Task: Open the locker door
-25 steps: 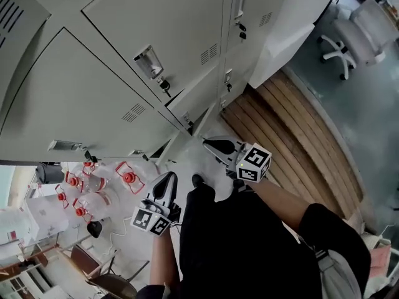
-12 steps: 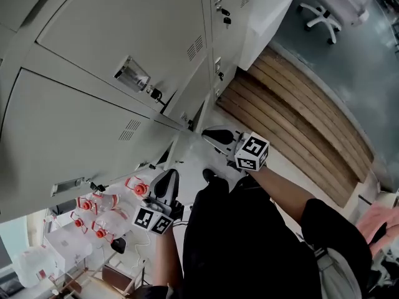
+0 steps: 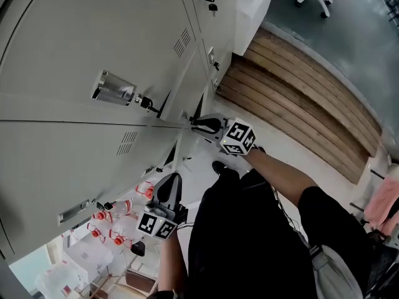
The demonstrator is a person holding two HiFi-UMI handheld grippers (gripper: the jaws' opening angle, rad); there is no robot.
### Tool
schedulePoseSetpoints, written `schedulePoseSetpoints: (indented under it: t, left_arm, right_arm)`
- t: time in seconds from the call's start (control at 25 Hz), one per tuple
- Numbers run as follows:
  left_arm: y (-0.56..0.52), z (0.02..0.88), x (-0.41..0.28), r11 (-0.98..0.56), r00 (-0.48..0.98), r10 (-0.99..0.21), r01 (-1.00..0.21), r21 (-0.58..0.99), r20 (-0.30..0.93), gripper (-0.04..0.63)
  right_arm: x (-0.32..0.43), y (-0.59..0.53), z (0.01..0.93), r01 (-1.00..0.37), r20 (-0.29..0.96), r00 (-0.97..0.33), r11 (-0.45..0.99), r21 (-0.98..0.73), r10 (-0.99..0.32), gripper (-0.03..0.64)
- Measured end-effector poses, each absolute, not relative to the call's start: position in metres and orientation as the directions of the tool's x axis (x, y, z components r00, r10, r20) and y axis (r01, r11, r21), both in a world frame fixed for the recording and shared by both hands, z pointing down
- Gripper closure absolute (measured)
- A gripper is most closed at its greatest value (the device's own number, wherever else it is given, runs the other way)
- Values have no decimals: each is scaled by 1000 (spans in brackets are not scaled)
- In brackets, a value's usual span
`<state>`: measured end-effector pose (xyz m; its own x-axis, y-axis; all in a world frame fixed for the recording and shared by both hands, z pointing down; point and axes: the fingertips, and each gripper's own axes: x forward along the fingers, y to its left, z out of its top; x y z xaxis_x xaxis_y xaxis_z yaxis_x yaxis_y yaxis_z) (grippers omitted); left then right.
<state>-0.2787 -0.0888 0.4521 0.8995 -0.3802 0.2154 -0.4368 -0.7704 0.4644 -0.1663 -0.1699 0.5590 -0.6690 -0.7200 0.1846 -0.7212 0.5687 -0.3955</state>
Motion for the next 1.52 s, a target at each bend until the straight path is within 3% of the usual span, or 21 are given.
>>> schedulePoseSetpoints:
  t: [0.56, 0.88, 1.08, 1.52]
  left_arm:
    - [-89, 477, -288, -775, 900, -315, -427, 466, 301, 578]
    - [-86, 489, -293, -758, 895, -299, -434, 487, 331, 578]
    - [-89, 489, -296, -760, 893, -299, -436, 483, 336, 578]
    - [-80, 497, -302, -763, 888, -285, -438, 475, 360, 577]
  right_arm:
    - [-190, -217, 656, -770, 346, -638, 565, -297, -688, 482]
    - [-206, -228, 661, -762, 367, -645, 599, -246, -671, 474]
    - [-205, -233, 660, -790, 405, -590, 604, -110, -698, 474]
    - [-211, -242, 660, -818, 429, -540, 572, -65, -724, 485]
